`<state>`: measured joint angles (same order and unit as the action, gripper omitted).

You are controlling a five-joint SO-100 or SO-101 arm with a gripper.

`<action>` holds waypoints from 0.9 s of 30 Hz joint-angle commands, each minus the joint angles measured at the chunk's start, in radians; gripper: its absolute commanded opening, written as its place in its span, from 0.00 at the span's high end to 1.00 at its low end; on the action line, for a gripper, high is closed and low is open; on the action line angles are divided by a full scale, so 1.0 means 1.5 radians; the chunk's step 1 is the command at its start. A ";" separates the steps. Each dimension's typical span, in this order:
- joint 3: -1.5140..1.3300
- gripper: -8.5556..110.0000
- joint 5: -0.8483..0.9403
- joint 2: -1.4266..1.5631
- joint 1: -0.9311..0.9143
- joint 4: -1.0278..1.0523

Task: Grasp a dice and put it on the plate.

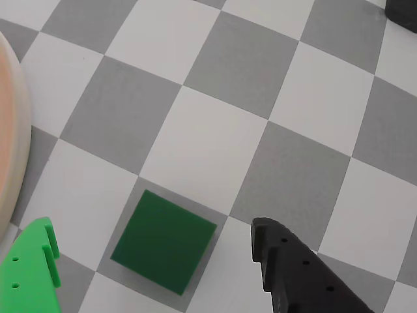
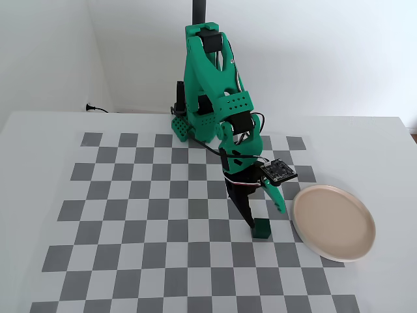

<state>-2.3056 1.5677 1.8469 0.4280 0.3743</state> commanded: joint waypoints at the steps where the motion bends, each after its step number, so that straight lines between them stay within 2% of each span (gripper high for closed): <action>1: 0.067 0.70 -0.004 -0.018 -0.001 -0.029; 27: 0.085 0.74 -0.007 -0.170 0.015 -0.115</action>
<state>-2.2718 1.5601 1.5800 0.4357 0.2209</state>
